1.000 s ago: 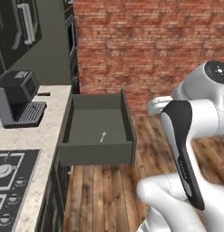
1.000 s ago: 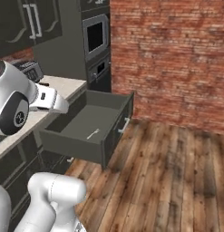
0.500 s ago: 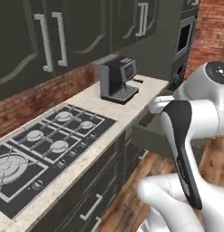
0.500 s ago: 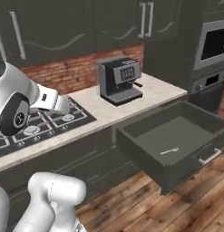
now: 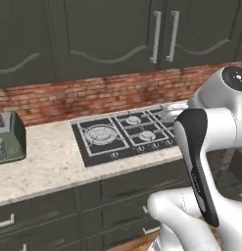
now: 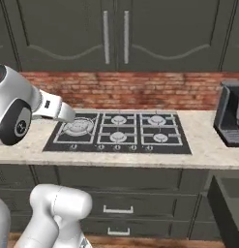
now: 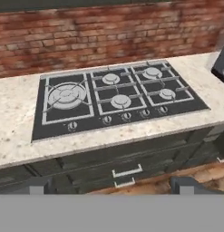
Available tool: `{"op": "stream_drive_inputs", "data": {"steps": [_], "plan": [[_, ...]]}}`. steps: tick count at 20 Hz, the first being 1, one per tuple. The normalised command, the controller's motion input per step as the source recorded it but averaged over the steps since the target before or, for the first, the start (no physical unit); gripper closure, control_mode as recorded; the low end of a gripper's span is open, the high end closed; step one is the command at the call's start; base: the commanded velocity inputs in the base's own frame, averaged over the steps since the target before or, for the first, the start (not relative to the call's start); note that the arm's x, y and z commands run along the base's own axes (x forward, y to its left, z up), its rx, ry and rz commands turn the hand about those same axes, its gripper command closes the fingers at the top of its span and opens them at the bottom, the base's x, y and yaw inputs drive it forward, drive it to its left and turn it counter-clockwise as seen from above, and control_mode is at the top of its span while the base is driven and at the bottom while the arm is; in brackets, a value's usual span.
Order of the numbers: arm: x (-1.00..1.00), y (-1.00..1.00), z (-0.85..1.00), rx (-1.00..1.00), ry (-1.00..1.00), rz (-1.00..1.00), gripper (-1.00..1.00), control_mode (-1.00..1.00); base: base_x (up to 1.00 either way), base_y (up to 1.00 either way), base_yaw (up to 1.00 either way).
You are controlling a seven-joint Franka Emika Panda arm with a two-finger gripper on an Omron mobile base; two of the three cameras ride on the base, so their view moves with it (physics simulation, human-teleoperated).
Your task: Organize the utensils by type. Pick up the wooden spoons from the counter and place them in the open cabinet. Then pick up the metallic utensils from the counter and place them in the open drawer.
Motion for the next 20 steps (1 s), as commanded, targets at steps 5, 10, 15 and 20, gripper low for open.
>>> {"op": "stream_drive_inputs", "data": {"steps": [5,10,15,20], "plan": [[0.0,0.0,0.0,0.0,0.0,0.0,-1.0,1.0,-0.12,0.0,1.0],[0.0,0.0,0.0,0.0,0.0,0.0,-1.0,1.0,-0.12,0.0,1.0],[0.0,0.0,0.0,0.0,0.0,0.0,-1.0,1.0,-0.04,-0.02,1.0],[0.0,0.0,0.0,0.0,0.0,0.0,-1.0,1.0,0.0,-0.03,1.0]]}}
